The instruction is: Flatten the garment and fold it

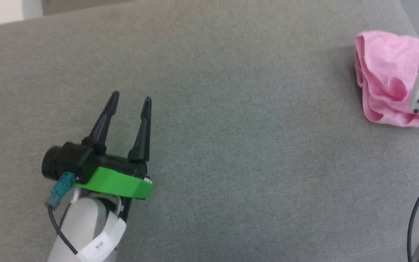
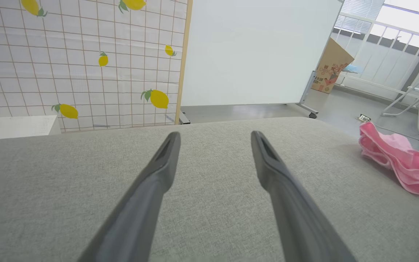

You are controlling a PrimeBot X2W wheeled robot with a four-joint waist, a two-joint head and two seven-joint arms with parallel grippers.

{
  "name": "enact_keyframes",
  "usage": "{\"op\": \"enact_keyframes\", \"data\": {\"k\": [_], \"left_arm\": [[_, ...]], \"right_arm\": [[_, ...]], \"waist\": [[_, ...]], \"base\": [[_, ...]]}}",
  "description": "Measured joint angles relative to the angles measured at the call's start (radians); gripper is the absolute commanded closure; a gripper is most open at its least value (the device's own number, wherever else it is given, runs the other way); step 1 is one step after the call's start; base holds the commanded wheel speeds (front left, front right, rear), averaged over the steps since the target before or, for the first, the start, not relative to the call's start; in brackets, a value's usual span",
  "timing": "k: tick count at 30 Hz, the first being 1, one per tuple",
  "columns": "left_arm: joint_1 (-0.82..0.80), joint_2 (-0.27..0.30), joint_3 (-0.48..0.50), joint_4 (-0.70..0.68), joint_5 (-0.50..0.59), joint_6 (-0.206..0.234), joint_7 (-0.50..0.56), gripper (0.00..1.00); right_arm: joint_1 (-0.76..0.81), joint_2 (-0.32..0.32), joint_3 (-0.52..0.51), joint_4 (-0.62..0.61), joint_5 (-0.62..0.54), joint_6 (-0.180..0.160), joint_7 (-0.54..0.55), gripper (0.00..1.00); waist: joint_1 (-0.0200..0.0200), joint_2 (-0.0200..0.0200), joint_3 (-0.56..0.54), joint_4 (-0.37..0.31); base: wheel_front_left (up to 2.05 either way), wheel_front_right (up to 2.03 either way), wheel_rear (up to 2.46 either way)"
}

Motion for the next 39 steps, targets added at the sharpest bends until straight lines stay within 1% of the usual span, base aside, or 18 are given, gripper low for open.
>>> {"op": "enact_keyframes", "data": {"k": [6,11,15,21,25,30,39], "left_arm": [[0.066,-0.041,0.024,0.040,-0.011,0.000,0.000,0.00],[0.104,-0.067,0.040,0.063,-0.017,0.000,0.000,0.00],[0.126,-0.081,0.060,0.080,-0.015,0.000,0.000,0.00],[0.144,-0.096,0.079,0.103,-0.005,0.000,0.000,0.00],[0.162,-0.100,0.091,0.117,-0.001,0.000,0.000,0.00],[0.179,-0.101,0.095,0.129,0.001,0.000,0.000,0.00],[0.201,-0.104,0.093,0.150,0.002,0.000,0.000,0.00]], "right_arm": [[0.129,0.000,0.105,-0.060,0.166,0.000,-0.149,0.00],[0.264,0.004,0.184,-0.179,0.299,0.000,-0.250,0.00],[0.379,0.018,0.226,-0.294,0.354,0.000,-0.303,0.00],[0.551,0.066,0.231,-0.456,0.370,0.000,-0.365,0.00],[0.647,0.083,0.230,-0.525,0.360,0.000,-0.393,0.00],[0.728,0.090,0.238,-0.559,0.332,0.000,-0.416,0.00],[0.835,0.092,0.278,-0.591,0.351,0.000,-0.431,0.00]], "waist": [[-0.0002,0.0000,-0.101,0.037],[-0.0002,0.0000,-0.182,0.077],[-0.0002,0.0000,-0.231,0.119],[-0.0002,0.0000,-0.282,0.190],[-0.0002,0.0000,-0.312,0.233],[-0.0002,-0.0001,-0.343,0.274],[-0.0002,0.0000,-0.385,0.320]], "base": [[0.00,0.00,0.00],[0.00,0.00,0.00],[0.00,0.00,0.00],[0.00,0.00,0.00],[0.00,0.00,0.00],[0.00,0.00,0.00],[0.00,0.00,0.00]]}}
